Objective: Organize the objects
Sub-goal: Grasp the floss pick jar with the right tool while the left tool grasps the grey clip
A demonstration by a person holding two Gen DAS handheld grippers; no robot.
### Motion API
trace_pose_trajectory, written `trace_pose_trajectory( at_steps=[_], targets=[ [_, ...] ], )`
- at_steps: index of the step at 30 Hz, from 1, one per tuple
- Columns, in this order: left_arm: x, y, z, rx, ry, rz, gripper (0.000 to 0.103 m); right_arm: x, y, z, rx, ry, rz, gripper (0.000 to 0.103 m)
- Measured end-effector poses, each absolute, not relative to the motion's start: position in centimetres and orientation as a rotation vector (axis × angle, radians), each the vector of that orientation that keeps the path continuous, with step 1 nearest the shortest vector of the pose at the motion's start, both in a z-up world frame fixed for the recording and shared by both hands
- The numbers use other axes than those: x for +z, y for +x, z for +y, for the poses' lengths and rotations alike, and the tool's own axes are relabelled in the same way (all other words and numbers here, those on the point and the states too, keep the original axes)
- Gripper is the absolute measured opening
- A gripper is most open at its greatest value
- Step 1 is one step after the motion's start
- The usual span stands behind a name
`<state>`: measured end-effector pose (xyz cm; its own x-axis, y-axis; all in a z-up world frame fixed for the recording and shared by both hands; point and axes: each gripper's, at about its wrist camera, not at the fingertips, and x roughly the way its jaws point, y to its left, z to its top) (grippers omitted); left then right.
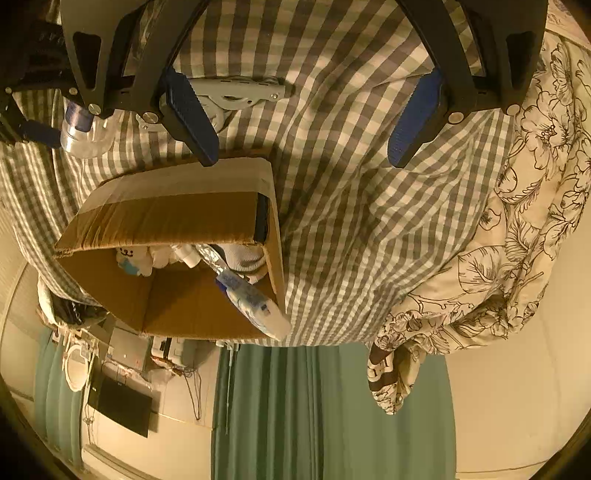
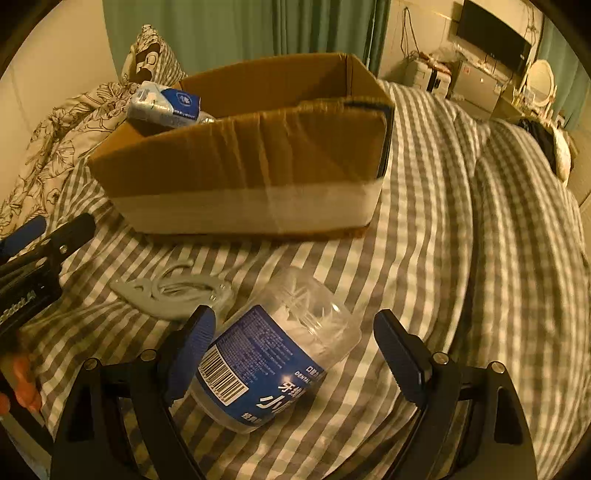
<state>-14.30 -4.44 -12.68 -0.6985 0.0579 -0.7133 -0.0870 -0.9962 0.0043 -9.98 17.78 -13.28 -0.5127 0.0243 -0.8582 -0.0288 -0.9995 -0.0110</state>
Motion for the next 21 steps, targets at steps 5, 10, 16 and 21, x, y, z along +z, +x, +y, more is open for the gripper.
trace_pose_trajectory(
  at_steps=[5, 10, 16, 21],
  targets=[
    [-12.8, -14.1, -3.7, 2.814, -1.177, 0.108, 0.095, -13.7, -8.8, 18.1, 2.712, -1.554, 0.031, 0.088],
    [-13.0, -14.2, -3.3, 2.807, -1.187, 0.139, 0.095, -15.9, -9.7, 17.1, 2.677, -1.676, 0.031, 0.088],
    [-13.4, -14.3, -3.3, 2.791, -1.210, 0.131, 0.095, -15.8, -9.4, 17.1, 2.735, -1.629, 0.022, 0.069],
    [-13.8, -14.3, -3.0, 2.766, -1.225, 0.137, 0.095, -14.6, -8.7, 18.4, 2.754, -1.572, 0.028, 0.066]
  ],
)
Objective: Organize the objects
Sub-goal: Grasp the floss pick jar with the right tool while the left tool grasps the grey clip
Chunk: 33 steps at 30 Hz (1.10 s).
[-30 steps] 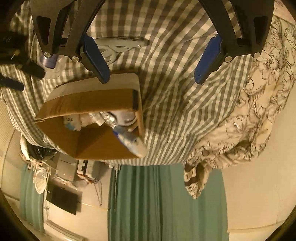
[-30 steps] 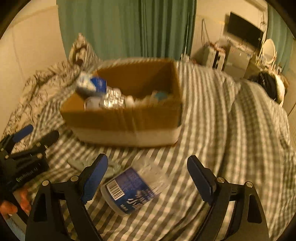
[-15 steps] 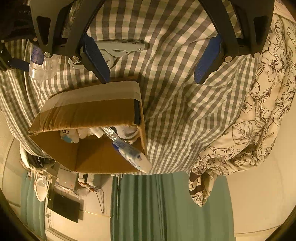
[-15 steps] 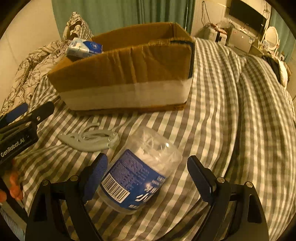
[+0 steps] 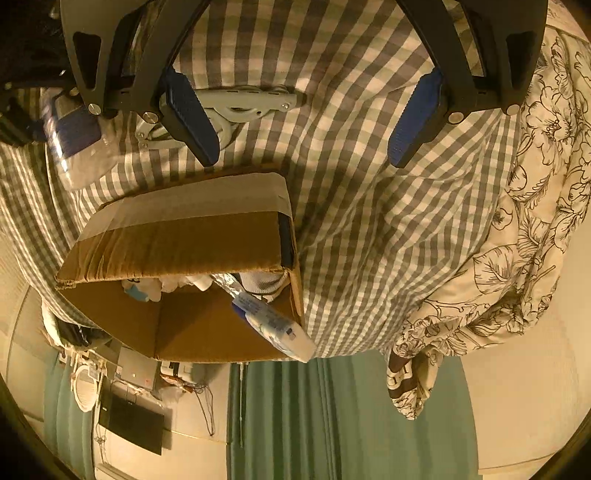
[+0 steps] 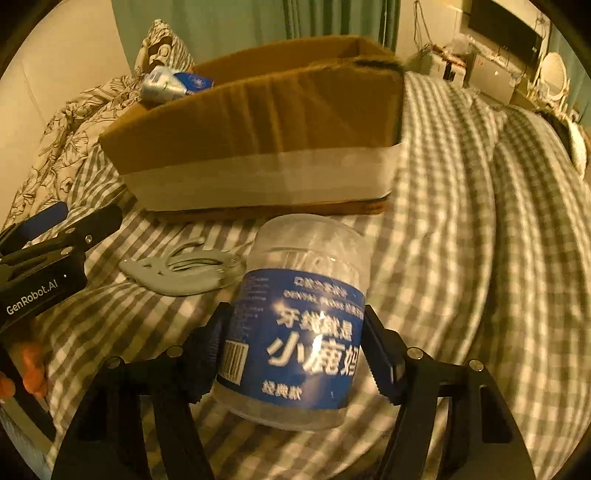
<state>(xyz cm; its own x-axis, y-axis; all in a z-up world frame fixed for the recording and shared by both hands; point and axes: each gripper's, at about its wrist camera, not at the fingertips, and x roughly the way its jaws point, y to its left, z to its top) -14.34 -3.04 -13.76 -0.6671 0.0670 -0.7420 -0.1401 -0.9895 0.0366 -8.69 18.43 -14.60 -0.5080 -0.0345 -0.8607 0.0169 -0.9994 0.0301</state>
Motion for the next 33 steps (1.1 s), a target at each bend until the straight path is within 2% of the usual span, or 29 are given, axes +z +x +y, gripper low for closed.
trace_pose_trajectory(
  at_steps=[8, 15, 20, 24, 26, 28, 30, 33],
  targets=[
    [-14.9, -13.7, -0.9, 2.598, -1.255, 0.167, 0.095, -11.3, -7.6, 20.4, -2.787, 1.416, 0.005, 0.062],
    [-17.7, -13.2, 4.1, 2.443, -1.328, 0.480, 0.095, -10.6, -7.9, 21.6, -2.792, 1.388, -0.032, 0.062],
    [-18.8, -13.9, 5.3, 2.401, -1.359, 0.551, 0.093, -10.7, -7.9, 22.2, -2.787, 1.387, -0.063, 0.062],
    [-19.1, -15.5, 5.2, 2.375, -1.403, 0.458, 0.082, -10.8, -7.7, 22.2, -2.780, 1.387, -0.071, 0.062],
    [-19.1, -15.9, 5.2, 2.362, -1.408, 0.418, 0.072, -10.8, -7.6, 22.2, -2.778, 1.385, -0.069, 0.062],
    [-19.0, -15.8, 5.3, 2.342, -1.398, 0.399, 0.055, -10.8, -7.5, 22.2, -2.778, 1.383, -0.069, 0.062],
    [-18.9, -15.3, 5.7, 2.318, -1.370, 0.415, 0.043, -10.7, -7.3, 22.2, -2.782, 1.379, -0.062, 0.062],
    [-18.5, -14.5, 6.1, 2.327, -1.328, 0.465, 0.034, -10.4, -7.0, 22.1, -2.797, 1.363, -0.049, 0.062]
  ],
)
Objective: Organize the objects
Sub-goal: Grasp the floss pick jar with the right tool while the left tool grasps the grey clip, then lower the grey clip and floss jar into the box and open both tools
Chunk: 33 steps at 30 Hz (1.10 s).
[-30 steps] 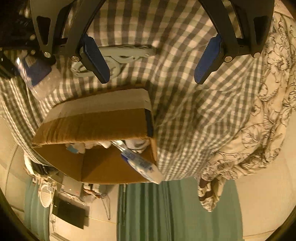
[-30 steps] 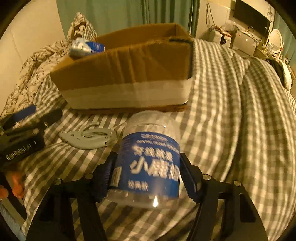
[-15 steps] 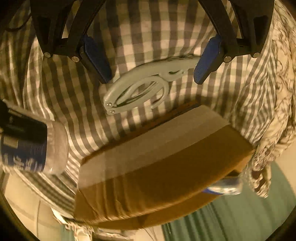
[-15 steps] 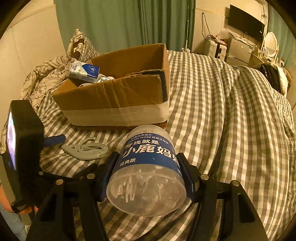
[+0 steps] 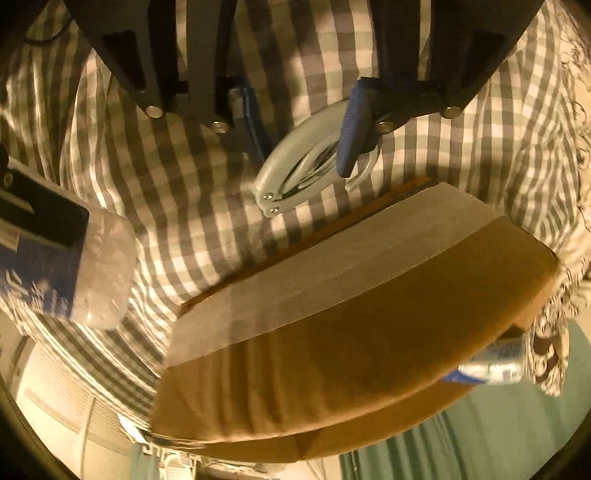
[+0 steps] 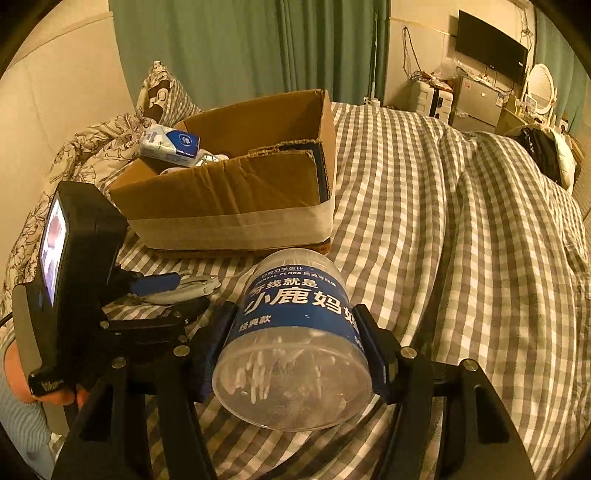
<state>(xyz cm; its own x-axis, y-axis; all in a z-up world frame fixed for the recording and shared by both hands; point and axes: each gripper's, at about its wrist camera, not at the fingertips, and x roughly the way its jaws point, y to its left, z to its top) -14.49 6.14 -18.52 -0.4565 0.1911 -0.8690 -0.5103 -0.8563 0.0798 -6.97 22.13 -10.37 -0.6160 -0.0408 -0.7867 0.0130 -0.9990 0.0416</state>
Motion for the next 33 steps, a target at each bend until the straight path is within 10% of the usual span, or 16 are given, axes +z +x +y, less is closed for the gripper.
trace_pose_trajectory(
  at_steps=[18, 33],
  targets=[
    [-8.6, -10.4, 1.5, 2.558, -1.100, 0.263, 0.010, -5.9, -2.8, 21.0, -2.832, 1.217, -0.061, 0.062],
    [0.2, -6.1, 0.2, 2.649, -0.857, 0.151, 0.010, 1.5, 1.6, 18.7, -2.892, 0.941, 0.022, 0.062]
  ],
)
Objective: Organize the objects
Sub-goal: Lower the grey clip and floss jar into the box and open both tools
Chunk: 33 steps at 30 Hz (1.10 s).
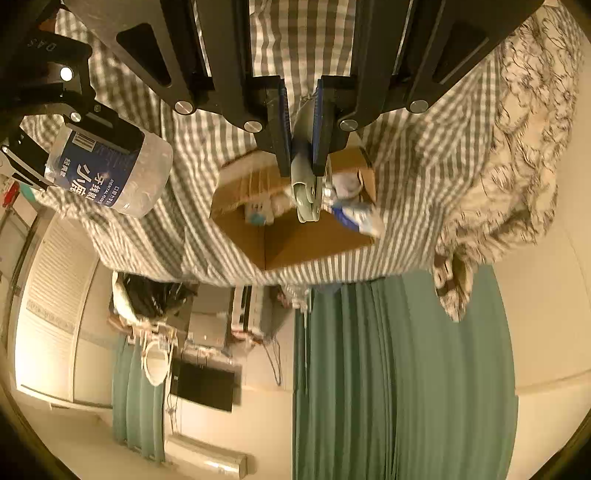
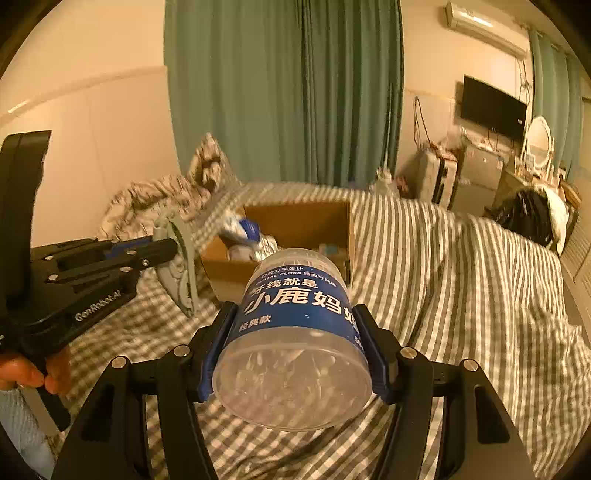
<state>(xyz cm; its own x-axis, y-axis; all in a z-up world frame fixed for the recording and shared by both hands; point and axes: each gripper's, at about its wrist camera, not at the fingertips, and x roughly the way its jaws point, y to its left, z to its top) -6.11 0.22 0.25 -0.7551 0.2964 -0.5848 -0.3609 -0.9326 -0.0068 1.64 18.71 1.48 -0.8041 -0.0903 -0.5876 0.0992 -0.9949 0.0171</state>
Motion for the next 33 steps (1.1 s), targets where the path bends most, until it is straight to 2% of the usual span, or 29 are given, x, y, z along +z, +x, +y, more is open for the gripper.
trace_pose_trajectory(
  at_steps=[7, 16, 23, 33],
  targets=[
    [4.3, -6.9, 1.0, 2.674, -0.744, 0.150, 0.010, 5.5, 1.0, 18.9, -2.906, 0.796, 0.028, 0.062],
    [7.0, -11.8, 2.4, 2.677, -0.691, 0.144, 0.010, 8.9, -4.5, 19.7, -2.925, 0.703, 0.037, 0.062],
    [5.7, -16.7, 3.8, 2.664, -0.755, 0.174, 0.010, 8.4, -10.3, 20.6, -2.929, 0.743, 0.042, 0.062],
    [0.0, -22.9, 4.8, 2.610, -0.950, 0.167, 0.010, 3.5, -17.3, 21.7, -2.865, 0.902, 0.000, 0.062]
  ],
)
